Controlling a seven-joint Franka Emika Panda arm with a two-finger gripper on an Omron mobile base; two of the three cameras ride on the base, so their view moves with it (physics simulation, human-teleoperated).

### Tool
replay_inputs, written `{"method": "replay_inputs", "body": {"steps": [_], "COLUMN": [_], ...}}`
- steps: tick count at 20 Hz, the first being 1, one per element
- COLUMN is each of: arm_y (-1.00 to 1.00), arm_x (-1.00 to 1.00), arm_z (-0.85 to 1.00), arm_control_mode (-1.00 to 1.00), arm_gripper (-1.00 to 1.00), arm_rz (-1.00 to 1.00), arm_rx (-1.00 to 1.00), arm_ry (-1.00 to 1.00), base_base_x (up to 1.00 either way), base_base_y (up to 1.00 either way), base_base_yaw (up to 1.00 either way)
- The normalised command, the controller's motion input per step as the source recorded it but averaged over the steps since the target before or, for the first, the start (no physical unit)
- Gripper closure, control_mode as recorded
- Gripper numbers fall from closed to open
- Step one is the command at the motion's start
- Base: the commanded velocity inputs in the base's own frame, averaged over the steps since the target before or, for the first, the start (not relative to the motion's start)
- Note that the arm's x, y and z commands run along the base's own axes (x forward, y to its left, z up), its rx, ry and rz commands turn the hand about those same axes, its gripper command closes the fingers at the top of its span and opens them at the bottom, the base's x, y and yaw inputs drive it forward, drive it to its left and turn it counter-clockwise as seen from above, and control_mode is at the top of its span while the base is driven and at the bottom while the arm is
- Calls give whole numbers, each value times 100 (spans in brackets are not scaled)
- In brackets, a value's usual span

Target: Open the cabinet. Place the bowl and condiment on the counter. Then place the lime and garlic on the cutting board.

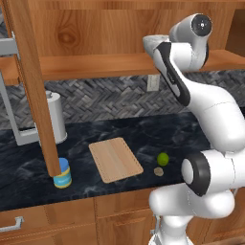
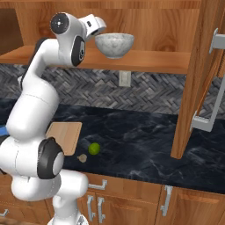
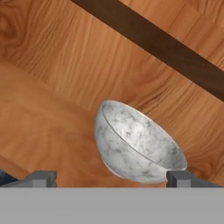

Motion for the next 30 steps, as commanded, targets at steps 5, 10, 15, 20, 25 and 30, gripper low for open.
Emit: {"method": "replay_inputs", "body": {"steps": [5,10,15,20,25,30], "arm_y": [0,0,0,0,0,-1], "arm_x": [26,12,30,31,26,33], "arm_z": [0,0,-3,-6,-9,-8], "arm_control_mode": [-100,-100,-100,-100,-100,-100], "arm_gripper": [-100,-100,-100,-100,-100,-100], "arm_rz": [0,-2,0,0,0,-1], "arm_rx": [0,-2,-1,0,0,0], "arm_ry": [0,5,1,0,4,3], "base_base_x": [0,0,0,0,0,0], "base_base_y": [0,0,0,0,0,0], "base_base_yaw": [0,0,0,0,0,0]}}
